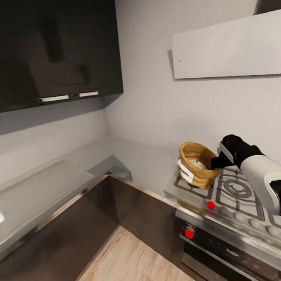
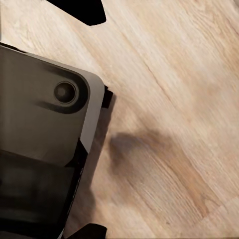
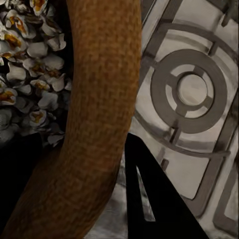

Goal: In the kitchen, take the popcorn bag from the countertop, put it into the microwave, and heat it until the popcorn is cooked so the cooked popcorn ends up inside the bag.

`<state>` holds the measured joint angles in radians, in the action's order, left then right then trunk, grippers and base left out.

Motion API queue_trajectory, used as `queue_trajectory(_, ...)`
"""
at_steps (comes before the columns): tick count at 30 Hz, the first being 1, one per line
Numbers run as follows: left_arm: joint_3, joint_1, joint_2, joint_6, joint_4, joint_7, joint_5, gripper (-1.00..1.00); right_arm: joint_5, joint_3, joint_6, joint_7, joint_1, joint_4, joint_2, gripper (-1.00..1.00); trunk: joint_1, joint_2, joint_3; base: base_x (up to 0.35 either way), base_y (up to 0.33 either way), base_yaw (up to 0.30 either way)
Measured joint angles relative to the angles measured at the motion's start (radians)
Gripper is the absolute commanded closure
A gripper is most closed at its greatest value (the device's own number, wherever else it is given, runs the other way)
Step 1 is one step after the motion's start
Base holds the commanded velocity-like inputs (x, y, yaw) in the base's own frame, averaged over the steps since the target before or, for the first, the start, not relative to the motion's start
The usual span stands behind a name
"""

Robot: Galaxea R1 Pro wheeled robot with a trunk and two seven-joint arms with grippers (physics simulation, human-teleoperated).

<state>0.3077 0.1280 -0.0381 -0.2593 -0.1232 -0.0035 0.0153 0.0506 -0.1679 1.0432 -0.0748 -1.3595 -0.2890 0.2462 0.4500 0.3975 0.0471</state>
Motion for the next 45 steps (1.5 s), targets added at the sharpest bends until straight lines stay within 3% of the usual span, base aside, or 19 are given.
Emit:
queue_trajectory(40, 0.002, 0.000, 0.000, 0.000, 0.000, 0.001, 0.000, -1.00, -0.002, 0.002, 0.000, 0.002, -0.004, -0.001, -0.005, 1.00, 0.000, 0.000, 0.000, -0.344, 0.000, -0.300)
queue_trajectory(43, 0.003, 0.000, 0.001, 0.000, -0.001, 0.001, 0.000, -1.00, -0.002, 0.002, 0.000, 0.002, -0.020, -0.001, -0.007, 1.00, 0.000, 0.000, 0.000, -0.345, 0.000, -0.300)
queue_trajectory(45, 0.003, 0.000, 0.000, 0.000, -0.001, 0.001, 0.000, -1.00, 0.000, 0.002, 0.000, 0.002, -0.066, 0.011, -0.009, 1.00, 0.000, 0.000, 0.000, -0.345, 0.000, -0.300)
